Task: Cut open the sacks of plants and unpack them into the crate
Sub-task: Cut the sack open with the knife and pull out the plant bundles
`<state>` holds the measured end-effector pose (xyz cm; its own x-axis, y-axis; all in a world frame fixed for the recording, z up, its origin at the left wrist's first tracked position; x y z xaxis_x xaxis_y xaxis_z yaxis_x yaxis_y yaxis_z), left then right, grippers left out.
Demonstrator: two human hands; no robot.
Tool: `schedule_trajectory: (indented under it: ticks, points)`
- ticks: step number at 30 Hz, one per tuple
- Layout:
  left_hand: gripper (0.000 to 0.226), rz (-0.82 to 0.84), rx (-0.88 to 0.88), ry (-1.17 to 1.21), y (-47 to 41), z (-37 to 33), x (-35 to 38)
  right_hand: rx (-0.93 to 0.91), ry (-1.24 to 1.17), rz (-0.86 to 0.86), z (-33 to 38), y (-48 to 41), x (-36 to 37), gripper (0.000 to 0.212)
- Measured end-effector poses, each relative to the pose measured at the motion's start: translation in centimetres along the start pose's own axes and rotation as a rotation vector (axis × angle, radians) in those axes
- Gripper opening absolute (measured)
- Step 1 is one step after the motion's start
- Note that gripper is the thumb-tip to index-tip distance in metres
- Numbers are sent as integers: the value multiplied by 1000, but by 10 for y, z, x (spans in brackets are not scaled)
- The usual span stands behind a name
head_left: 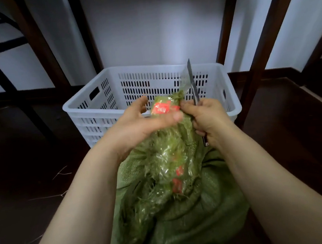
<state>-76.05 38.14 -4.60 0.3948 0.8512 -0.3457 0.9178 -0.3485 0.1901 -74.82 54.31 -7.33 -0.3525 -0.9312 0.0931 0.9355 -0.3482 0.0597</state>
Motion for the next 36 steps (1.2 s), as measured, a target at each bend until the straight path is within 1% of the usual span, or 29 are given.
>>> schedule_trajectory:
  ticks: [1,2,3,4,5,6,7,9,11,13,14,16,17,19,20,21,23,24,27,28,29,31,32,34,36]
  points:
    - [129,-21,-31,-169,4,-2,2,-33,-7,-33,4,-2,-2,19]
    - [117,-63,-56,-267,6,-4,1,-63,6,-58,8,-4,-4,21]
    - [91,-108,-62,-252,5,-5,-1,-80,33,-76,9,-5,-6,20]
    - [59,-134,-54,-177,2,-5,-3,-80,60,-84,9,-6,-6,18]
    - [34,-144,-55,-115,0,-3,-4,-63,77,-79,8,-5,-6,19]
    - [21,-151,-66,-62,-2,0,-5,-41,89,-51,6,-3,-5,25]
    - [17,-164,-84,19,-3,4,-7,-18,101,-7,5,1,-3,31]
    - [19,-188,-105,245,-5,9,-10,12,130,67,3,9,0,37]
    - [21,-203,-79,434,-4,7,-9,-6,107,76,0,11,4,32]
    - [19,-229,-59,483,-3,5,-6,-55,34,27,-4,5,8,27]
    - [18,-240,-61,469,-4,4,-3,-70,12,-2,-6,1,10,27]
    - [21,-292,-59,355,-6,4,2,-88,6,-32,-6,-1,14,21]
    - [28,-324,-43,263,-8,4,3,-81,21,-28,-5,1,16,20]
    - [55,-391,-9,92,-10,4,3,-43,68,-19,-7,5,17,25]
    - [65,-415,31,20,-9,4,3,-27,53,-12,-7,8,18,28]
    - [69,-433,72,-24,-7,5,3,-22,27,-7,-5,11,18,28]
    - [74,-460,117,-54,-6,9,2,-36,-29,-14,-2,15,18,25]
    - [73,-462,133,-47,-6,11,2,-40,-59,-30,-2,16,16,24]
    - [57,-468,168,3,-8,8,3,-22,-139,-99,-1,12,11,18]
    - [55,-457,161,72,-9,7,4,-3,-153,-114,-3,11,11,16]
    - [47,-425,155,179,-9,9,7,20,-176,-126,-5,12,11,16]
    - [21,-323,137,413,-11,16,14,54,-255,-129,-10,11,10,16]
    - [17,-257,110,499,-12,19,18,66,-274,-119,-11,10,9,15]
    - [20,-115,55,611,-13,24,20,87,-261,-80,-15,5,6,14]
    - [27,-21,17,689,-16,26,15,92,-234,-44,-15,0,2,9]
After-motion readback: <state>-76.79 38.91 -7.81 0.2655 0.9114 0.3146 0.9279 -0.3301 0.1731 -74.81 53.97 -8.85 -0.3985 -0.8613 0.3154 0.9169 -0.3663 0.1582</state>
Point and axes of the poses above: each hand's wrist, its own y-axis away from the middle knuckle, its own x-axis out of the palm, z = x × y, the point moved 7 cm from there along -y, towards the middle knuckle, and after that the axes turned 5 degrees about -x, right-handed, at the moved point
